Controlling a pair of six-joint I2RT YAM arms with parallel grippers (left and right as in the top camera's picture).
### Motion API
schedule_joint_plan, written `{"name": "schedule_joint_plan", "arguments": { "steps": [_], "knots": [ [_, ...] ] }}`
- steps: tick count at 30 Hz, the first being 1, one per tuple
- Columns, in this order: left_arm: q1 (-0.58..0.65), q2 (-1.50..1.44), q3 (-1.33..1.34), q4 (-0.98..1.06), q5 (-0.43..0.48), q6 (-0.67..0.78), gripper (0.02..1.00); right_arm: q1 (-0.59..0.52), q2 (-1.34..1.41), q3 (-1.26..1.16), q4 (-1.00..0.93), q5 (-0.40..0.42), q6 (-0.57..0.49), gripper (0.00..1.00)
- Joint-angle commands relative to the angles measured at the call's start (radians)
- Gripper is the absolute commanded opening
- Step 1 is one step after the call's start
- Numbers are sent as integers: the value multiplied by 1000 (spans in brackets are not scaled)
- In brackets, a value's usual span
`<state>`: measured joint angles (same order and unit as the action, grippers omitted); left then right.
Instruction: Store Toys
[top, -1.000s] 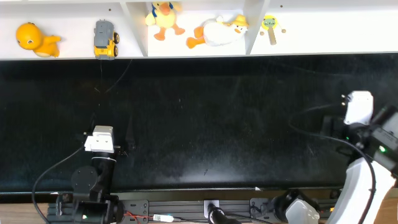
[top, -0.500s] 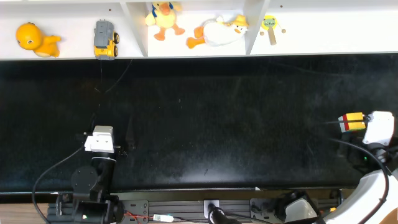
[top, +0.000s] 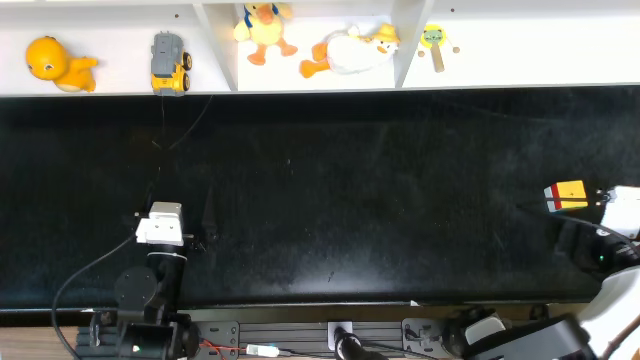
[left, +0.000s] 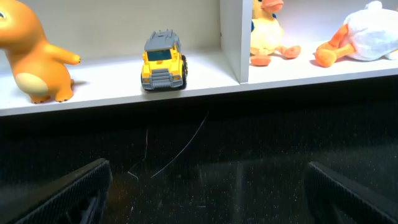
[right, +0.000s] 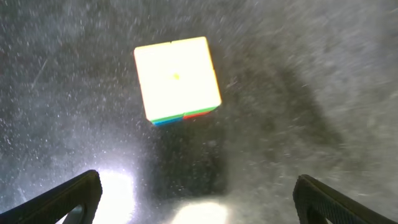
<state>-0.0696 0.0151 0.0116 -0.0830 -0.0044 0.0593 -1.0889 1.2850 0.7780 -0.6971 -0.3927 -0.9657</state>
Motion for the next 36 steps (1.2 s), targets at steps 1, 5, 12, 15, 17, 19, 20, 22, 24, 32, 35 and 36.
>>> {"name": "schedule_joint_plan", "arguments": {
  "steps": [1, 5, 12, 15, 17, 19, 20, 22, 24, 32, 35, 36],
  "knots": [
    [11, -12, -4, -2, 2, 19, 998, 33, 56, 50, 3, -16, -14, 998],
    [11, -12, -4, -2, 2, 19, 998, 42, 103, 63, 36, 2, -13, 998],
    [11, -12, -4, -2, 2, 19, 993, 63, 136, 98, 71, 2, -11, 998],
    [11, -12, -4, -2, 2, 19, 996, 85, 167, 135, 66, 8, -16, 996],
    [11, -12, -4, -2, 2, 19, 998, 103, 191, 163, 65, 33, -15, 998],
    [11, -12, -4, -2, 2, 19, 998, 121, 212, 182, 46, 53, -28, 996],
    [11, -12, -4, -2, 2, 19, 996, 129, 220, 187, 23, 53, -38, 998],
    [11, -12, -4, -2, 2, 19, 996, 145, 231, 188, -22, 53, -70, 998],
    [11, -12, -4, -2, 2, 19, 998, 153, 233, 188, -39, 53, -68, 996],
    [11, -12, -4, -2, 2, 19, 998, 153, 238, 188, -13, 104, -90, 993],
    [11, -12, -4, -2, 2, 19, 998, 153, 257, 188, 3, 114, -90, 996],
    [11, -12, -4, -2, 2, 19, 996, 154, 265, 188, 4, 113, -90, 998]
  ]
}}
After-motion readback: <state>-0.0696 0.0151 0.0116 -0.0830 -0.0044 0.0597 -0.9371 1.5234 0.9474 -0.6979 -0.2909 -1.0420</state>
